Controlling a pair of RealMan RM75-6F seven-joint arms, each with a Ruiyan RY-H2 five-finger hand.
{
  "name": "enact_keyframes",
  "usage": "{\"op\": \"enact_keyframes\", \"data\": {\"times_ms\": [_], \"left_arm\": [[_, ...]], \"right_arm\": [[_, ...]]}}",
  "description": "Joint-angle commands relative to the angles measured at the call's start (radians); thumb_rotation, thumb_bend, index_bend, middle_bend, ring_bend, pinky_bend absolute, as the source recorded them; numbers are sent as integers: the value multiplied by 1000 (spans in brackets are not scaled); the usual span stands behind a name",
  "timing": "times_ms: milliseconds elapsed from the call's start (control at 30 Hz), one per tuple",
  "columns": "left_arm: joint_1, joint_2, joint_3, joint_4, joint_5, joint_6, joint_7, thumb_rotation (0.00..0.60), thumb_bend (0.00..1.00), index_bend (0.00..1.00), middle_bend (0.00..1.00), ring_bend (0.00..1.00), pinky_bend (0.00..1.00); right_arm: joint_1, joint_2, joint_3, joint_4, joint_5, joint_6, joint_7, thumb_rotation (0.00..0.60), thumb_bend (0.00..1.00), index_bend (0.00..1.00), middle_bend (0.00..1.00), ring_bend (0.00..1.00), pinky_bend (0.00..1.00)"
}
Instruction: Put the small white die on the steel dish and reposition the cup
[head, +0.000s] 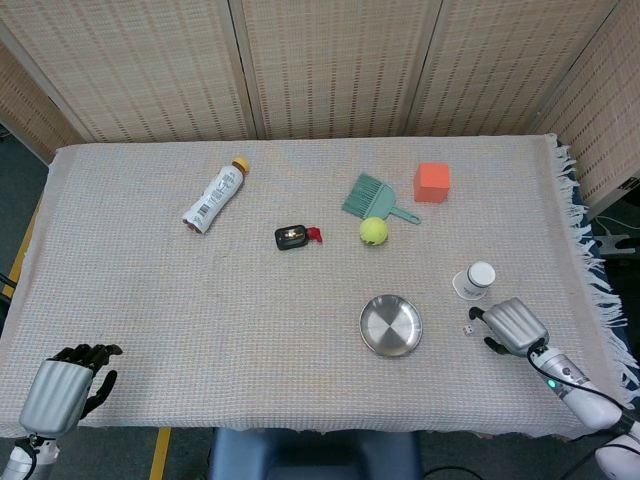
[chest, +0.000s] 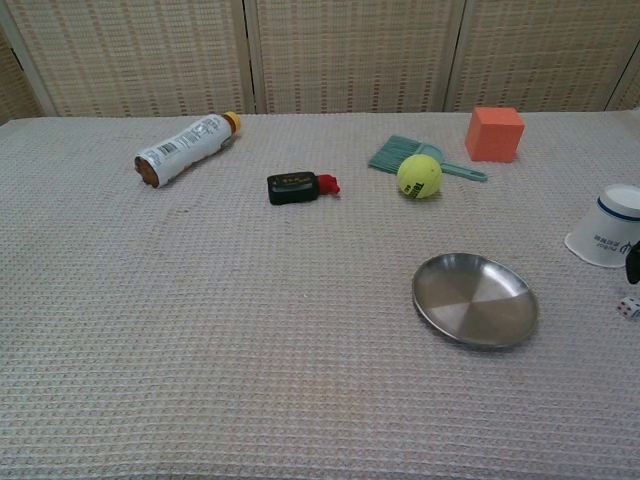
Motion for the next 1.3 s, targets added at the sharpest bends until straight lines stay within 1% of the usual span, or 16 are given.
{"op": "enact_keyframes", "data": {"times_ms": [33, 167, 400, 800, 1033, 1300], "left_arm": [[0, 1, 1, 0, 1, 1, -2, 600, 390, 406, 521, 489, 622], [0, 1, 1, -1, 2, 1, -3, 600, 391, 406, 521, 489, 623], [0, 2, 1, -1, 2, 2, -2, 600, 391, 406, 521, 490, 623], [0, 2, 1, -1, 3, 3, -2, 600, 391, 406, 521, 489, 626], [0, 2, 1, 0, 4, 4, -3, 600, 391, 406, 521, 490, 627], [-1, 2, 2, -1, 2, 2, -5, 600, 391, 406, 521, 490, 629]], "right_arm": [[8, -19, -4, 28, 3, -12, 17, 600, 246, 369, 748, 646, 894], [13, -43, -13, 67, -5, -12, 56, 600, 246, 384, 753, 653, 900], [14, -69, -29, 114, -32, 25, 105, 600, 245, 402, 758, 660, 905], [13, -108, -38, 178, -36, 44, 137, 600, 245, 428, 766, 671, 916], [6, -140, -43, 232, -51, 91, 172, 600, 246, 461, 781, 688, 932], [2, -159, -43, 263, -47, 104, 179, 600, 245, 513, 792, 698, 944]]}}
